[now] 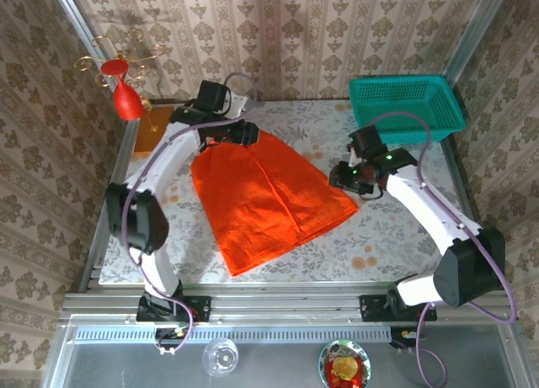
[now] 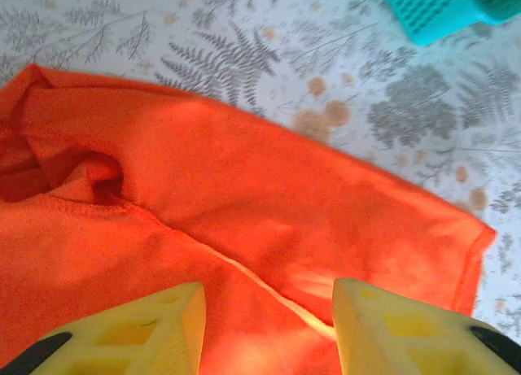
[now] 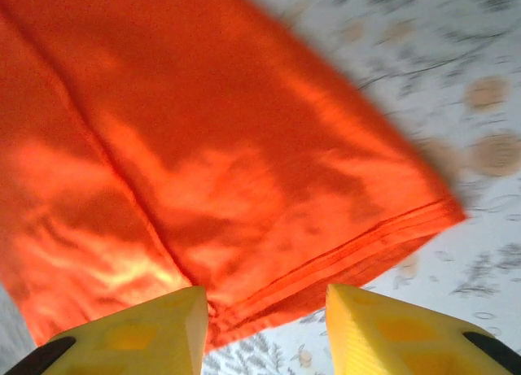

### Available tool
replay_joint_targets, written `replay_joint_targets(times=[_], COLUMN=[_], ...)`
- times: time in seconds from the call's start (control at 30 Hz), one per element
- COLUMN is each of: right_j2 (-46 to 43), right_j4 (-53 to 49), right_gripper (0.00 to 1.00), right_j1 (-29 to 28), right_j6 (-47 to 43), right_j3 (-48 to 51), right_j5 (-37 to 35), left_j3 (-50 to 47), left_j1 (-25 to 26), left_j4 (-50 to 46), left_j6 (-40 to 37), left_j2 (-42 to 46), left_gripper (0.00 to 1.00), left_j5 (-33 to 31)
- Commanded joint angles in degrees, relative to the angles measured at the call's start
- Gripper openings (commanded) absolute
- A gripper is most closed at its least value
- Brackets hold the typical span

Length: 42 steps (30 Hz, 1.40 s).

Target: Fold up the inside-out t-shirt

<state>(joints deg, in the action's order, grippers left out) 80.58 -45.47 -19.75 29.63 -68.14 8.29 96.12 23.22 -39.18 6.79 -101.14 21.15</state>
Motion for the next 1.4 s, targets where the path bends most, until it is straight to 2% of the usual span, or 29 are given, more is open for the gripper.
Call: replay_joint_targets(times=[0.0,0.23,0.5,0.63,1.37], right_j2=[3.37,13.2,22.23,23.96,25.25], right_j4=[-2.14,1.75,2.97,3.11,5.86], right_gripper=[0.41,0.31,0.25,0.23,0.17], right_j1=[-6.01,-16.49,-21.29,-21.87,-22.92], right_j6=[-4.13,-3.29,-3.29,-3.69,-1.85], right_j3=[1.3,2.53,0.46,0.35,-0.06], right_j5=[0.47,-1.47,-3.56,-5.39,-1.24], left_j3=[-10.66,-32.19,-46.16,-47.82,-46.15], left_j1=[0.09,0.28,1.72,2.0,2.6], left_j4=[6.58,17.24,24.27,24.61,24.68], left_j6=[3.82,10.48,14.87,15.49,15.06], left_j2=[5.7,20.28,29.42,29.91,28.11], left_gripper=[0.45,0.47,0.48,0.48,0.48], left_j5=[0.29,-1.08,-1.05,-1.44,-1.63])
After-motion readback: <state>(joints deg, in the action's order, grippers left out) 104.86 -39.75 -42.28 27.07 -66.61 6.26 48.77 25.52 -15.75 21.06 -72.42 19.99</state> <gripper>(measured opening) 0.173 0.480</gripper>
